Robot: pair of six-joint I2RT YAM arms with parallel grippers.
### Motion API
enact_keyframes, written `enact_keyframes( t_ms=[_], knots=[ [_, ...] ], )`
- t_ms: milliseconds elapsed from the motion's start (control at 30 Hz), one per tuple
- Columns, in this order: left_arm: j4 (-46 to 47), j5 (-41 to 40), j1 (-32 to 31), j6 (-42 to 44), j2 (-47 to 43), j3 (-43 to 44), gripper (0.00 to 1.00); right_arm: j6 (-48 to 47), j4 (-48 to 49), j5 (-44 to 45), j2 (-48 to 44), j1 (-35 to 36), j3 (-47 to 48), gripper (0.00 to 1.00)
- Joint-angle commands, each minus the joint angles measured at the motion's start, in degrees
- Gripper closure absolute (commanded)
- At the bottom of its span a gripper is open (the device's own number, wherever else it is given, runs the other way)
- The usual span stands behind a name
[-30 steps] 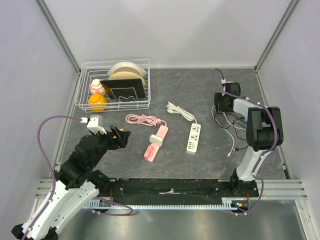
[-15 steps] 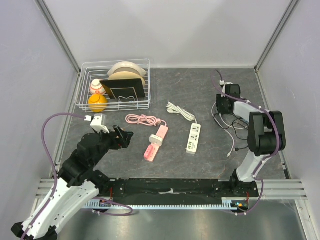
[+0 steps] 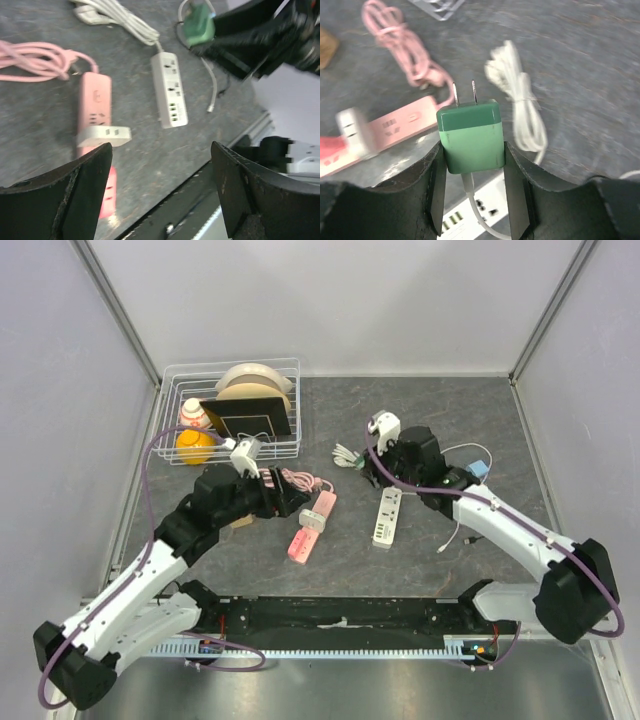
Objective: Insert the plug
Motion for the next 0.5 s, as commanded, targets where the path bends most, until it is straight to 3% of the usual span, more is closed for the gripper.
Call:
enact_keyframes(
  t_ms=[0, 233, 467],
  knots=[
    [10.9, 9.5, 0.0, -9.3, 5.1, 2.5, 0.13, -1.6, 4.0, -3.5, -4.3, 7.0, -2.4, 0.86],
    [18.1, 9.9, -0.5, -16.5, 10.0, 2.8, 0.14, -2.7, 6.5, -4.1, -6.6, 15.0, -4.0, 0.86],
    [21.8, 9.8, -3.5, -19.7, 14.7, 2.3, 0.16, -2.6, 9.1, -4.1, -7.7, 17.1, -5.0, 0.85]
  ],
)
